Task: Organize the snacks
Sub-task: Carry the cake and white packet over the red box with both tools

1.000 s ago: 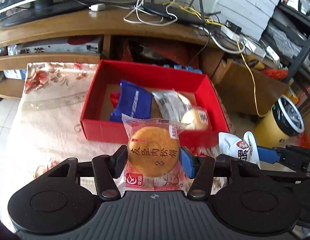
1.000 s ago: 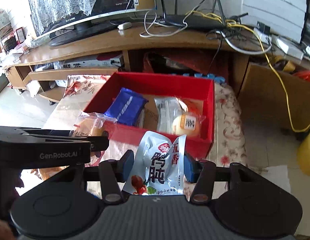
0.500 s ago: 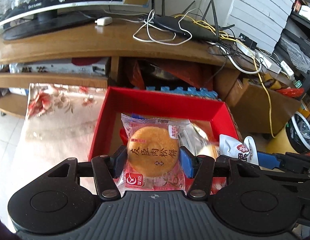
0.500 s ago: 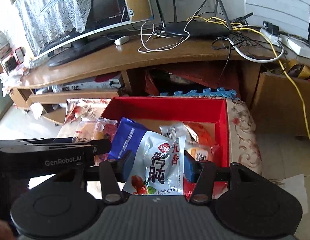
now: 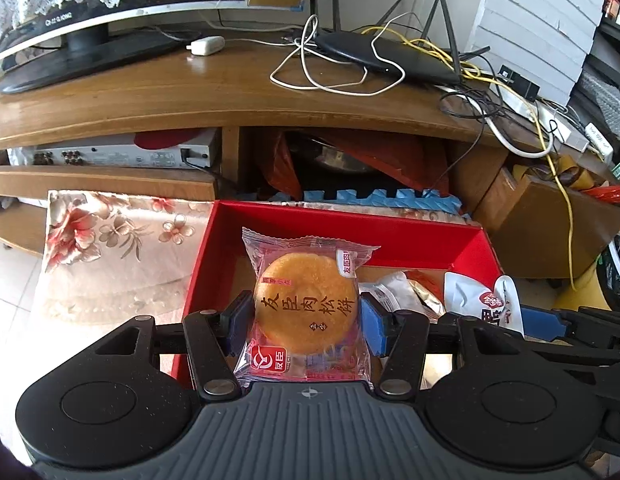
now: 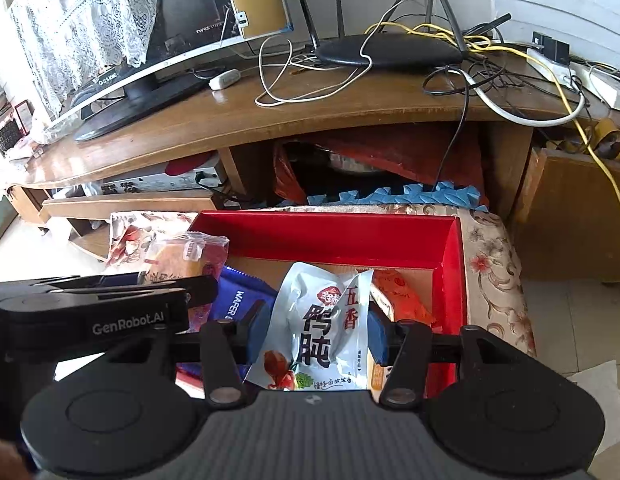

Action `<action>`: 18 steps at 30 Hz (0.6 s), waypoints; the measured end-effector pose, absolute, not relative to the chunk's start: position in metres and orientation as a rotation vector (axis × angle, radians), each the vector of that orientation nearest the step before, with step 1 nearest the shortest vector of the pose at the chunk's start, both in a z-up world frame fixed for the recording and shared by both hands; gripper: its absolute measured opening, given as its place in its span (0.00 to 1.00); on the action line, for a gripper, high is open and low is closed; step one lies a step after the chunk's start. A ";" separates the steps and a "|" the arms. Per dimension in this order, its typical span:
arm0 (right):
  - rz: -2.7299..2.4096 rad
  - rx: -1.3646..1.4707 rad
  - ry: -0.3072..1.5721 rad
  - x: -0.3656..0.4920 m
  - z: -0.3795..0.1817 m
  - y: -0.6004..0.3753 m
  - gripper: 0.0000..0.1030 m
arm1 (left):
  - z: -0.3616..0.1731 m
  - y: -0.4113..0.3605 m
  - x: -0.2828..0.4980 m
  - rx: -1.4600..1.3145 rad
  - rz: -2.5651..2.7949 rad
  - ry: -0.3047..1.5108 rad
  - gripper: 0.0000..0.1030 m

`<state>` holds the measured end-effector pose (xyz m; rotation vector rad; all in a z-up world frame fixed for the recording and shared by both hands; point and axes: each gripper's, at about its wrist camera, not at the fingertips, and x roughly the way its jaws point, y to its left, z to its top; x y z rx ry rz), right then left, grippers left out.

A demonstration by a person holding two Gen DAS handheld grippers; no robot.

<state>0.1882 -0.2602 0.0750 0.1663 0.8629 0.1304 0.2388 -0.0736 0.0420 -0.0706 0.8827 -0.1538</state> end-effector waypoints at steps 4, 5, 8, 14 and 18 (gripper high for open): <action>0.123 0.166 0.874 0.196 0.070 -0.262 0.46 | 0.038 -0.077 0.246 -0.061 -0.151 0.889 0.60; 0.121 0.167 0.878 0.197 0.069 -0.263 0.46 | 0.037 -0.078 0.248 -0.055 -0.148 0.889 0.60; 0.119 0.170 0.887 0.201 0.066 -0.264 0.46 | 0.034 -0.080 0.251 -0.047 -0.143 0.895 0.60; 0.115 0.165 0.903 0.207 0.058 -0.262 0.46 | 0.026 -0.080 0.258 -0.043 -0.134 0.913 0.60; 0.111 0.160 0.911 0.211 0.054 -0.262 0.46 | 0.022 -0.080 0.261 -0.041 -0.130 0.926 0.60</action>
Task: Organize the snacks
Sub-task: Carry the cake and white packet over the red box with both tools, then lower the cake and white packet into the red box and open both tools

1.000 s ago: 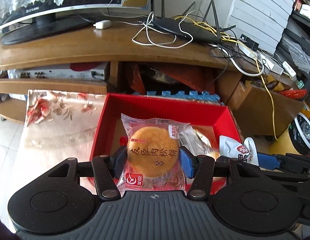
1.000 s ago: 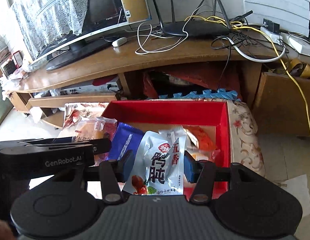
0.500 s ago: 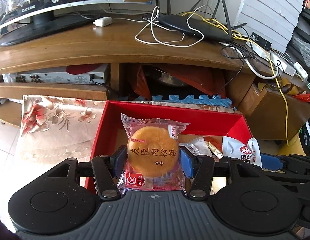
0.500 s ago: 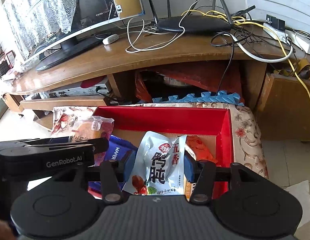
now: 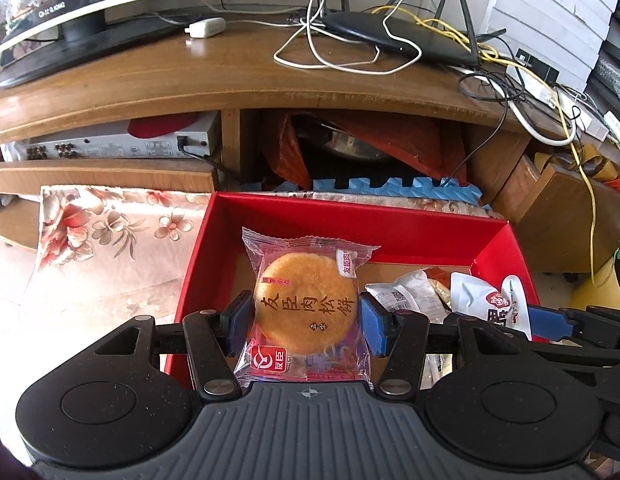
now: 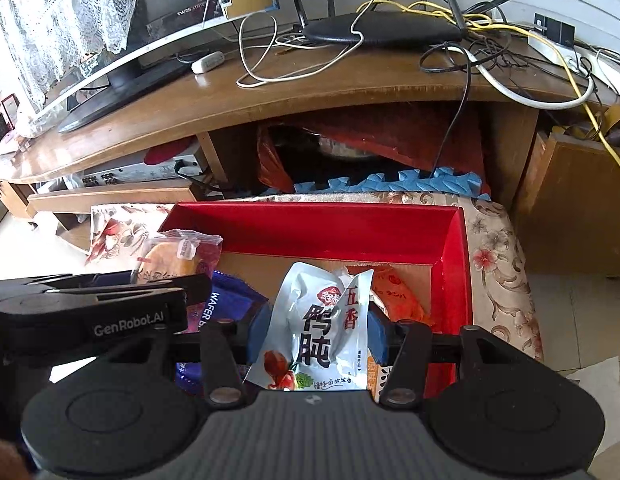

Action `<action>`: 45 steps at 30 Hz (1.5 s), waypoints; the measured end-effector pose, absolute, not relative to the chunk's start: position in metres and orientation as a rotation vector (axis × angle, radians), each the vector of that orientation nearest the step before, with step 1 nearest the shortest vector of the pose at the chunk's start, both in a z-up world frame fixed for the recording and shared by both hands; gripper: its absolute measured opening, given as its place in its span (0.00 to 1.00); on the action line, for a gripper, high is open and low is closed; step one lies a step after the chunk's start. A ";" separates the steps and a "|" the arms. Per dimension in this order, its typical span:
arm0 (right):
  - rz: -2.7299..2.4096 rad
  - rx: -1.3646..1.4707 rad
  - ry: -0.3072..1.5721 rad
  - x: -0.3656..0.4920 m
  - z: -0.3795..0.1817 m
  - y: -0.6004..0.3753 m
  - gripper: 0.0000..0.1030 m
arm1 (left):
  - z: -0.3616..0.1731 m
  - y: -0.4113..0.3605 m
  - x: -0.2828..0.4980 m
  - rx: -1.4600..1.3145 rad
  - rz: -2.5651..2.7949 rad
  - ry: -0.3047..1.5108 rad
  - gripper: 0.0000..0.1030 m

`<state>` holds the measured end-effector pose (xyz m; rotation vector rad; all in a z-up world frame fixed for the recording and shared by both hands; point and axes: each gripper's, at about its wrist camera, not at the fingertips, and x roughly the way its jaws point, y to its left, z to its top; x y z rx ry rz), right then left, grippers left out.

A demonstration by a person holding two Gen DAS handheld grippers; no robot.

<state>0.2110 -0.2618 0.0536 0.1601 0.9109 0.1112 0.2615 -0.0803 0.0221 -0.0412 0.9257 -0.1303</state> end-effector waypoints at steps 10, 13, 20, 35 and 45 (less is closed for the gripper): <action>0.093 0.143 0.936 0.219 0.041 -0.261 0.46 | 0.010 -0.082 0.267 -0.028 -0.121 0.956 0.60; 0.088 0.142 0.947 0.220 0.037 -0.262 0.46 | 0.008 -0.083 0.268 -0.018 -0.119 0.964 0.60; 0.077 0.140 0.960 0.222 0.030 -0.263 0.47 | 0.004 -0.084 0.269 0.002 -0.112 0.969 0.61; 0.050 0.138 0.967 0.221 0.030 -0.267 0.48 | 0.006 -0.087 0.267 0.032 -0.105 0.958 0.70; 0.039 0.152 0.954 0.219 0.033 -0.270 0.51 | 0.010 -0.086 0.264 0.032 -0.103 0.942 0.73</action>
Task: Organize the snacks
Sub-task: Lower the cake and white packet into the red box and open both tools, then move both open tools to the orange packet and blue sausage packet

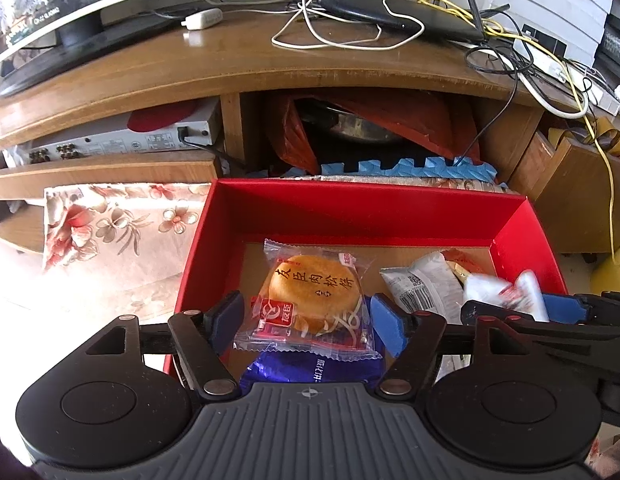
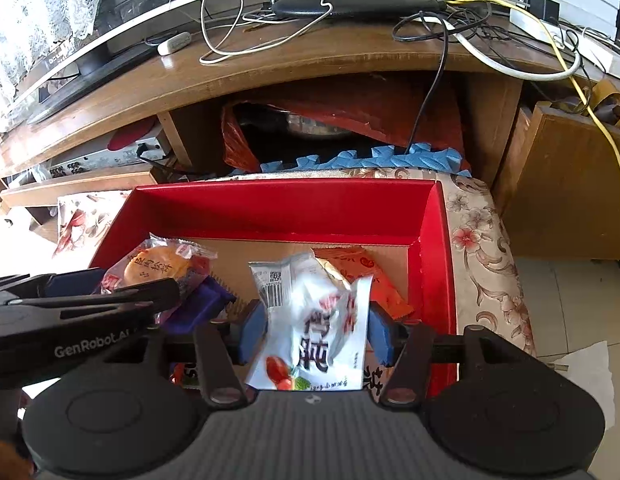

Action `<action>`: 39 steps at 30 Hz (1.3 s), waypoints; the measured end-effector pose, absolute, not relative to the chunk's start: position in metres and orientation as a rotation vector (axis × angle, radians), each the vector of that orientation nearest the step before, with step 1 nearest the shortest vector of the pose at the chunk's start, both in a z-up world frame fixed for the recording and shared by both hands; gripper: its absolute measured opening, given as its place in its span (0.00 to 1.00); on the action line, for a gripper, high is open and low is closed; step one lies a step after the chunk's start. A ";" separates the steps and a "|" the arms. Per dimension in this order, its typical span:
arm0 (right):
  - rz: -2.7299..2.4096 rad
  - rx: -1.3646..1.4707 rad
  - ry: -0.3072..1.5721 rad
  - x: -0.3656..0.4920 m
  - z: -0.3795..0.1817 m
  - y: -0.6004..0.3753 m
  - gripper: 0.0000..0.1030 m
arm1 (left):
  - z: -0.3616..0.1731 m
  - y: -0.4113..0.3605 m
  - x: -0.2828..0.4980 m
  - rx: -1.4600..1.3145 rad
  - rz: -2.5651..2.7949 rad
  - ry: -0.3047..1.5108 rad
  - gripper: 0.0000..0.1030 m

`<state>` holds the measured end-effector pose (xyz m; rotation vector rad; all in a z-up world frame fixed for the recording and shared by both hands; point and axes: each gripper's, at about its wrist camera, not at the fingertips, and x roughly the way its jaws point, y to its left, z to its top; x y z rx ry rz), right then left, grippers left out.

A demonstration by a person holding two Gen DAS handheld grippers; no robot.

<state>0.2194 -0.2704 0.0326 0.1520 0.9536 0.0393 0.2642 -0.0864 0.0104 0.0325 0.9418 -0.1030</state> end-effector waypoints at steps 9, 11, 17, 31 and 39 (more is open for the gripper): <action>0.036 0.159 0.941 0.218 0.036 -0.272 0.54 | 0.014 -0.084 0.262 0.022 -0.101 0.933 0.74; 0.037 0.160 0.938 0.217 0.037 -0.272 0.54 | 0.014 -0.084 0.262 0.019 -0.102 0.933 0.74; 0.037 0.165 0.931 0.216 0.039 -0.272 0.54 | 0.016 -0.084 0.261 0.017 -0.103 0.925 0.74; 0.041 0.171 0.905 0.210 0.048 -0.272 0.54 | 0.024 -0.083 0.255 0.008 -0.104 0.901 0.75; 0.048 0.166 0.890 0.205 0.053 -0.269 0.54 | 0.030 -0.081 0.249 0.017 -0.098 0.878 0.75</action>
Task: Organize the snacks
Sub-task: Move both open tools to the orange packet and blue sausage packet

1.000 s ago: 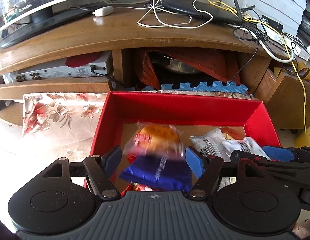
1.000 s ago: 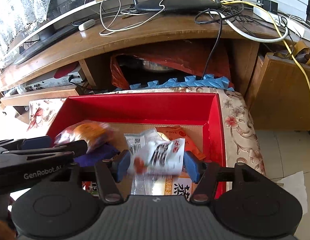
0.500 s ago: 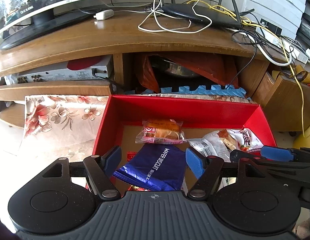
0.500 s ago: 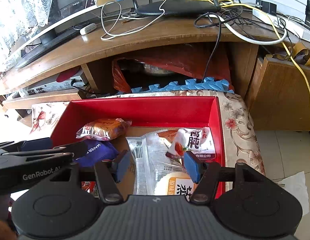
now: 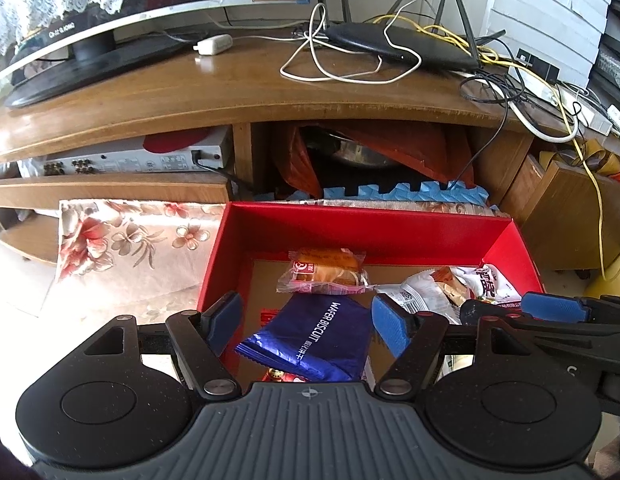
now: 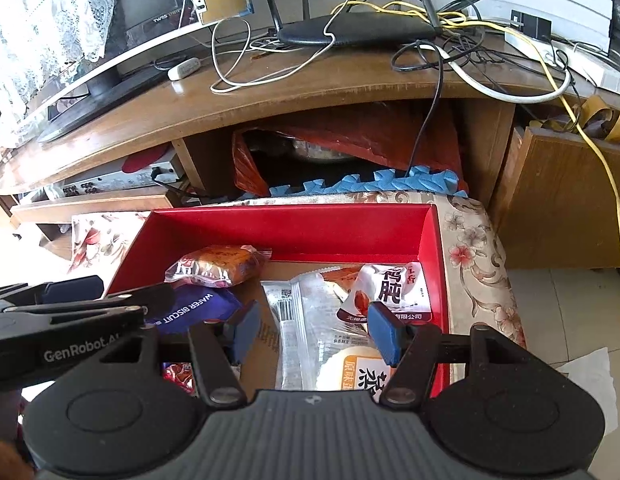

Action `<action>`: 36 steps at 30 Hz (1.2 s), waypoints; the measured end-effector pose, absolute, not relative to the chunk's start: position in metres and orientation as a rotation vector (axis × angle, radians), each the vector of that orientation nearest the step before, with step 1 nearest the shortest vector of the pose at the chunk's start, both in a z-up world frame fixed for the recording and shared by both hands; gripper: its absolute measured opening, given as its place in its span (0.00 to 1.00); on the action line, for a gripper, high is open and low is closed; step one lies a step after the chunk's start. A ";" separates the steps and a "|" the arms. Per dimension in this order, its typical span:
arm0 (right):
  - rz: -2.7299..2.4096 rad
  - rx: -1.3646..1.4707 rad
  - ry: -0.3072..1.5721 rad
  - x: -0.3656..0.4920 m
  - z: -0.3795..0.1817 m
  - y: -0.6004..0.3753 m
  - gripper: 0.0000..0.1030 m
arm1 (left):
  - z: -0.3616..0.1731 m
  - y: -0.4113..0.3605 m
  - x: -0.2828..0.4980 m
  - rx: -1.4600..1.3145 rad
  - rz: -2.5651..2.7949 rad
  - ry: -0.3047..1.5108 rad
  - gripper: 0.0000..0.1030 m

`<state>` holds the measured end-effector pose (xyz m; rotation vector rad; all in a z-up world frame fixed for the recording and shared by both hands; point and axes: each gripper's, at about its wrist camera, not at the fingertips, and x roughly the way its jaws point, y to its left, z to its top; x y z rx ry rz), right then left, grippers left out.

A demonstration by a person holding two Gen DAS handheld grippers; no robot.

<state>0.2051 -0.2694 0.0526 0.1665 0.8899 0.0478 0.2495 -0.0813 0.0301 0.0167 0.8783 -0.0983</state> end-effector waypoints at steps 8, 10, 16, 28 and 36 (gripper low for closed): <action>0.053 0.157 0.886 0.199 0.055 -0.265 0.54 | 0.033 -0.080 0.243 0.032 -0.094 0.868 0.75; 0.059 0.154 0.885 0.197 0.056 -0.263 0.54 | 0.034 -0.078 0.240 0.033 -0.093 0.866 0.75; 0.098 0.138 0.875 0.186 0.063 -0.253 0.54 | 0.040 -0.067 0.226 0.024 -0.086 0.855 0.75; 0.171 0.131 0.884 0.158 0.065 -0.227 0.55 | 0.047 -0.041 0.192 0.024 -0.072 0.844 0.75; 0.235 0.077 0.928 0.131 0.051 -0.197 0.55 | 0.040 -0.019 0.160 0.056 -0.056 0.879 0.74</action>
